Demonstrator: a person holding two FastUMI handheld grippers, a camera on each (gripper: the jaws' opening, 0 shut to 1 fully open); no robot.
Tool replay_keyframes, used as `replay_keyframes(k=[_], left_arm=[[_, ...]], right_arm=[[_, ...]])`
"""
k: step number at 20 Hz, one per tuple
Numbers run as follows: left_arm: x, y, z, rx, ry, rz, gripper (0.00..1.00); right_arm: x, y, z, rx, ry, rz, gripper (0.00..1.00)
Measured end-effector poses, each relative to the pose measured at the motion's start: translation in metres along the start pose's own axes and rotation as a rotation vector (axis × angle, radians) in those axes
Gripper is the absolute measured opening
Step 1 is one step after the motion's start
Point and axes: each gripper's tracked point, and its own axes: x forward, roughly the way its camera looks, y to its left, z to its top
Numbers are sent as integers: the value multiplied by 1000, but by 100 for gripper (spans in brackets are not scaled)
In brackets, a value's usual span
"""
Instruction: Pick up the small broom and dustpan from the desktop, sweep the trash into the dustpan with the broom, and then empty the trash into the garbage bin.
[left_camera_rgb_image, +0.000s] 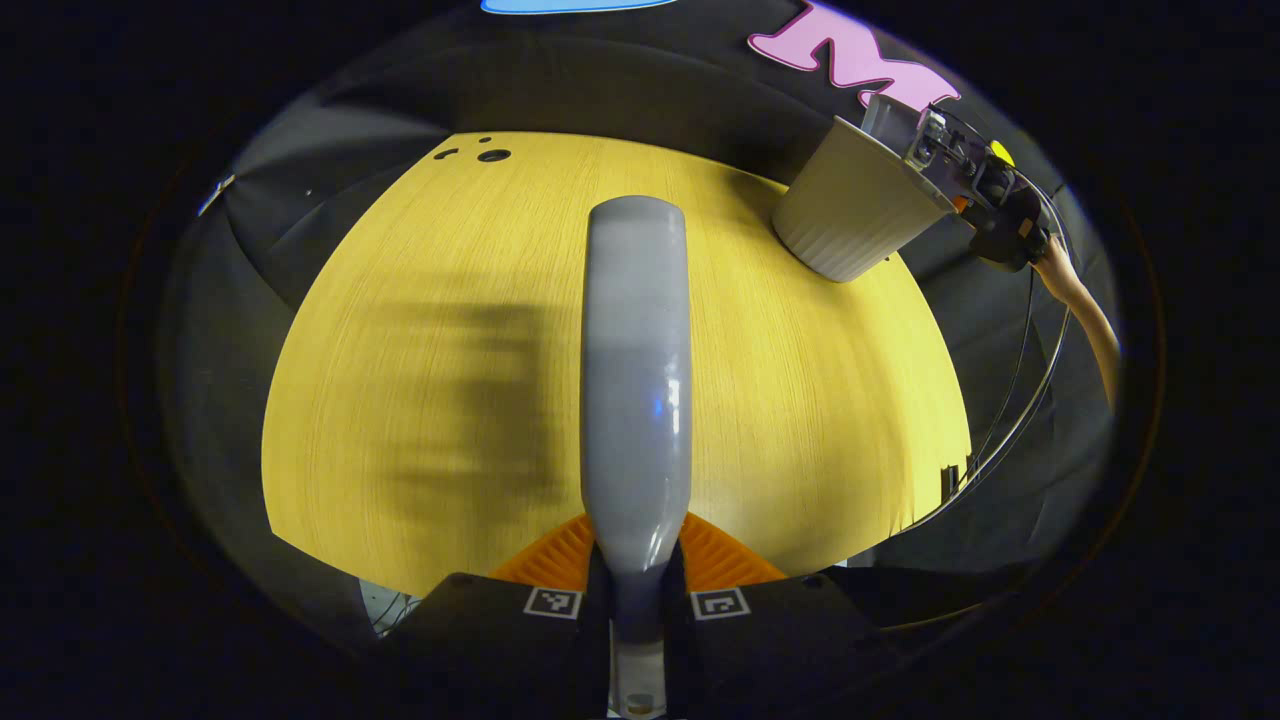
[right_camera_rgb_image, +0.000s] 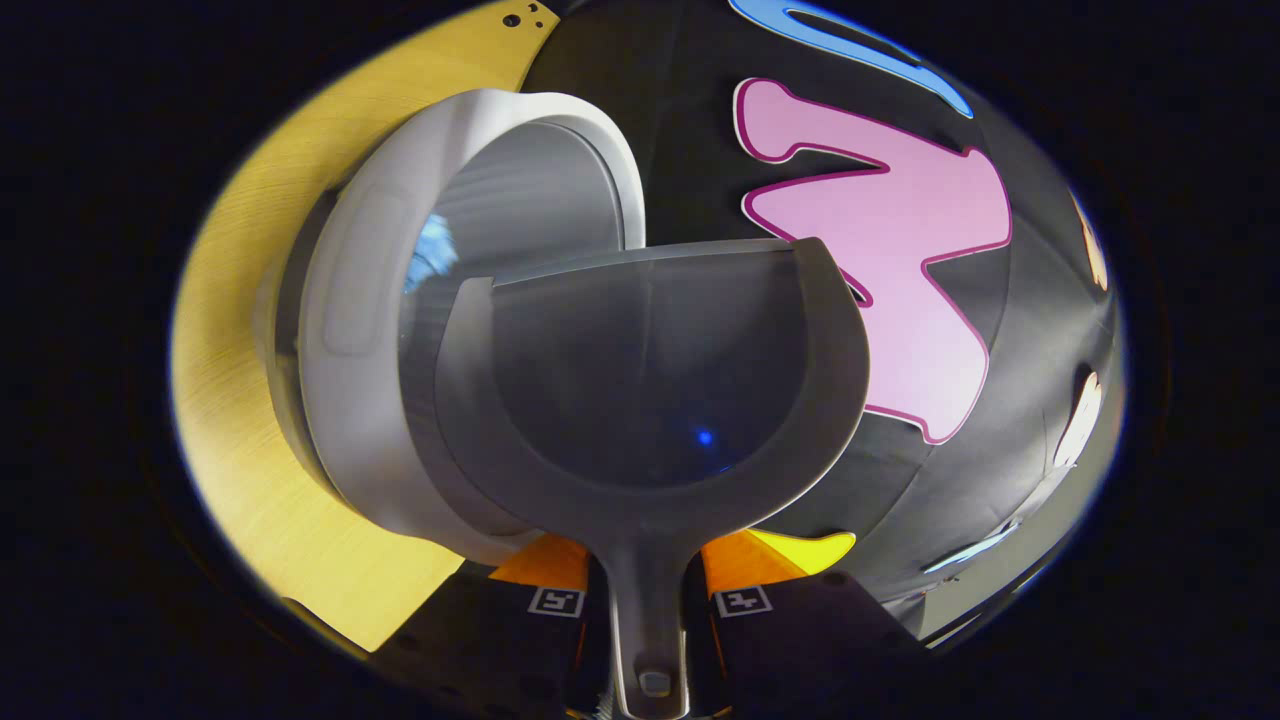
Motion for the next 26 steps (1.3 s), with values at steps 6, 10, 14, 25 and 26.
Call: replay_keyframes(k=[6,10,14,25,26], left_arm=[[-3,8,-2,9,-29,29,25],[-2,6,2,4,-40,32,25],[0,-4,6,9,-63,37,25],[20,-9,-4,-3,-96,114,25],[25,-8,-4,-9,-96,121,25]], right_arm=[[-5,-14,-33,352,104,102,33],[-18,-39,-56,669,151,151,32],[-19,-59,-76,899,96,180,32],[0,-27,-123,1313,-128,569,32],[6,-12,-128,1350,-113,646,32]])
